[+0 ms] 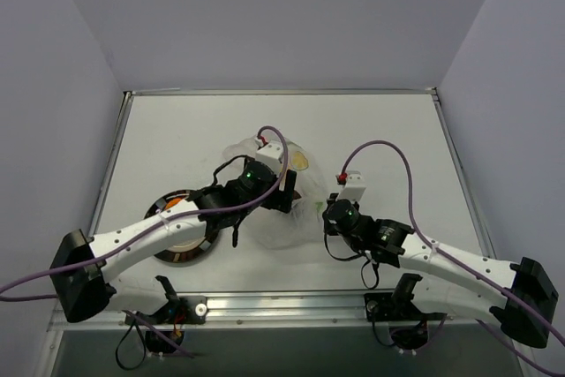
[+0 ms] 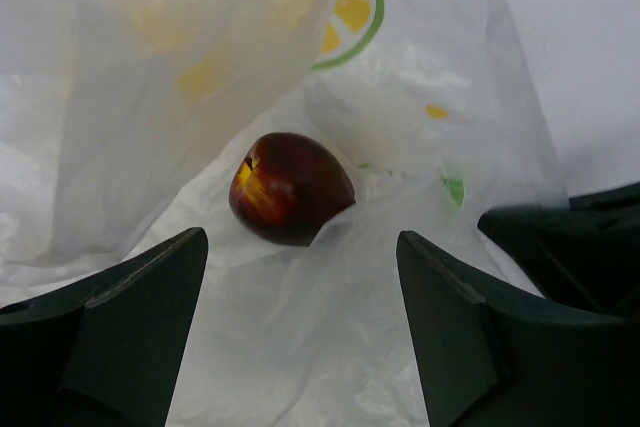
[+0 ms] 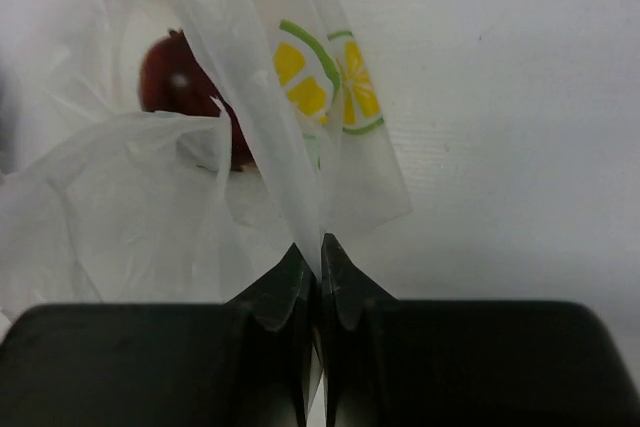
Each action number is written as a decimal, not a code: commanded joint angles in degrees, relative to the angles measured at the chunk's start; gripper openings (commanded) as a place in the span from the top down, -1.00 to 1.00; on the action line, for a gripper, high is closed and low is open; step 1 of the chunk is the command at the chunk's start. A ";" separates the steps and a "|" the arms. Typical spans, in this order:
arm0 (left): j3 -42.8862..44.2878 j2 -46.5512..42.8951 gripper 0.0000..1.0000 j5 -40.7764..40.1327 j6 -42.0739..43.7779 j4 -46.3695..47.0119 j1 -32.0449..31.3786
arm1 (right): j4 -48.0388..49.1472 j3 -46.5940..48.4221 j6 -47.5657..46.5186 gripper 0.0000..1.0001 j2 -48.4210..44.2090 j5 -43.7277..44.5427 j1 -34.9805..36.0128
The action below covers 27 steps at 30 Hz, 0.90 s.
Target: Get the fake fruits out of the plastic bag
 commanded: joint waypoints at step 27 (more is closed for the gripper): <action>5.20 27.75 -0.66 -1.16 2.50 11.69 2.30 | 8.41 -6.17 -0.65 1.00 2.37 0.71 0.28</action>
